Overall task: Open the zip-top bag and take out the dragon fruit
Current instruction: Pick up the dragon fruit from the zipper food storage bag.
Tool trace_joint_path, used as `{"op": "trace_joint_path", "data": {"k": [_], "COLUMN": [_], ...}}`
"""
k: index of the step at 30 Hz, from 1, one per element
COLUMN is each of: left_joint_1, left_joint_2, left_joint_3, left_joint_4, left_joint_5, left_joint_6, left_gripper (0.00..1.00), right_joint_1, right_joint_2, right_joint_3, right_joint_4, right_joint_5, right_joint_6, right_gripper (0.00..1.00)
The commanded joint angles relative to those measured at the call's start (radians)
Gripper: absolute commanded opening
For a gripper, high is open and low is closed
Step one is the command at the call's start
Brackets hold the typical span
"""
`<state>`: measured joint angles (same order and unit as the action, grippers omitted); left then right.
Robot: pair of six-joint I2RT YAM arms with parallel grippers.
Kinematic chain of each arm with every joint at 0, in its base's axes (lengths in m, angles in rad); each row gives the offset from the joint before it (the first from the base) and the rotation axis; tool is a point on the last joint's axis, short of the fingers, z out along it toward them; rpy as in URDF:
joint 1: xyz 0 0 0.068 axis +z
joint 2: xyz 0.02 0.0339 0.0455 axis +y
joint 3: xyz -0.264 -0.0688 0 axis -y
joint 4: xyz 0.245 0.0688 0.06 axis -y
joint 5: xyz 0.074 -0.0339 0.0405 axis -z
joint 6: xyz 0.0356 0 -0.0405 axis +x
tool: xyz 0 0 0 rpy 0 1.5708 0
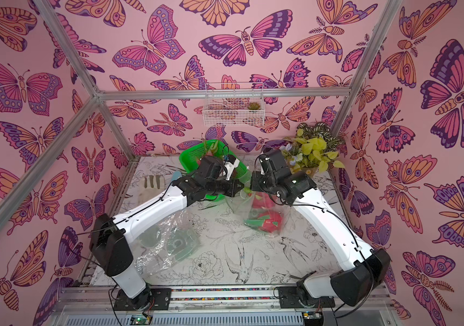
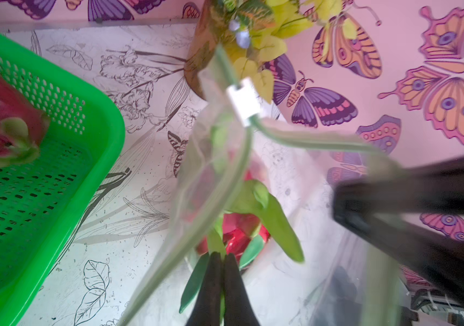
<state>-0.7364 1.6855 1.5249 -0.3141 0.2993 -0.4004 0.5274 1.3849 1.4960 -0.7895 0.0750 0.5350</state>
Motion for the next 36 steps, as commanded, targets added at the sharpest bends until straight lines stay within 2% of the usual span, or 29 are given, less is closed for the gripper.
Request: {"op": "trace_joint_path", "data": {"k": [1, 16, 26, 36], "left_joint_1": [-0.001, 0.000, 0.018, 0.019], "left_joint_2": [-0.094, -0.236, -0.317, -0.317], "left_joint_3": [-0.006, -0.015, -0.045, 0.034], "left_joint_4": [-0.014, -0.061, -0.091, -0.046], "left_joint_5": [0.007, -0.022, -0.129, -0.146], "left_joint_6": [0.020, 0.038, 0.055, 0.072], "left_gripper": [0.00, 0.00, 0.00, 0.00], "right_joint_1": [0.008, -0.014, -0.048, -0.050], "right_joint_2": [-0.006, -0.001, -0.030, -0.037], "right_joint_3": [0.001, -0.018, -0.072, -0.130], "right_joint_4": [0.001, 0.019, 0.035, 0.074], "right_joint_5": [0.065, 0.079, 0.060, 0.025], "right_joint_6": [0.013, 0.032, 0.038, 0.048], "right_gripper": [0.00, 0.00, 0.00, 0.00]}}
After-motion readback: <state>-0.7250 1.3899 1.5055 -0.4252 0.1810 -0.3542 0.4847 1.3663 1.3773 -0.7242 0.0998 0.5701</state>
